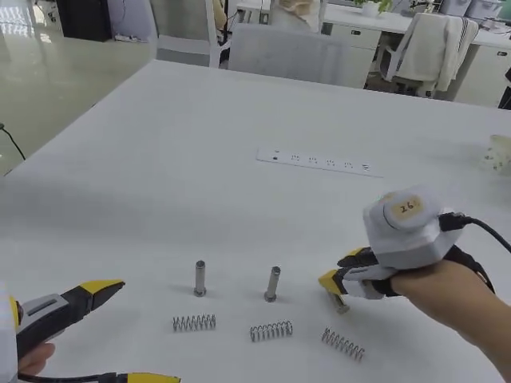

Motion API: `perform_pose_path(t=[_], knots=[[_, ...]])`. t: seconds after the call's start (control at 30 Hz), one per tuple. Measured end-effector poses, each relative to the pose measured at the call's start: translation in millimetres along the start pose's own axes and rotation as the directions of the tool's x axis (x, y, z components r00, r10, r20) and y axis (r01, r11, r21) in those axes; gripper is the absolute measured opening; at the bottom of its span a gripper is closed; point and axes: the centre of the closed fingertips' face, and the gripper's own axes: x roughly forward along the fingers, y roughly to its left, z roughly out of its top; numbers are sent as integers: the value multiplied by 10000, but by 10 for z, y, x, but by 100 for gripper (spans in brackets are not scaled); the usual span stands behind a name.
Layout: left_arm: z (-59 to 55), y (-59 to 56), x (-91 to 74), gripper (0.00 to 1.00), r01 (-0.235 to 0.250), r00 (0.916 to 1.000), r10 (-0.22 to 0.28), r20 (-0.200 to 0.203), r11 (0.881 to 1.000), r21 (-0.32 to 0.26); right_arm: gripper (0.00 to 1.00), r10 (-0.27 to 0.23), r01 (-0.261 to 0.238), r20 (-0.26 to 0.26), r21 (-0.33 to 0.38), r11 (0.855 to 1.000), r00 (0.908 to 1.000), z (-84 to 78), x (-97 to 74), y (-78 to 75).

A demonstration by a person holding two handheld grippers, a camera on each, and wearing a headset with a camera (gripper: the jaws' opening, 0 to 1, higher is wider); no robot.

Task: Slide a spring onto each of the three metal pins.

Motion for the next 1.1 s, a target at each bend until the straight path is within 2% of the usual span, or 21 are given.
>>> perform_pose_path(t=[0.4,1.1], knots=[[-16,-17,6,83,118,9999,-118,-42,9999,-25,9,-234,272,-645,588,9979,9976,-92,77,-26],[-59,-28,8,82,132,9999,-133,-105,9999,-89,6,-261,417,-1204,1285,9908,9924,-140,156,-42]])
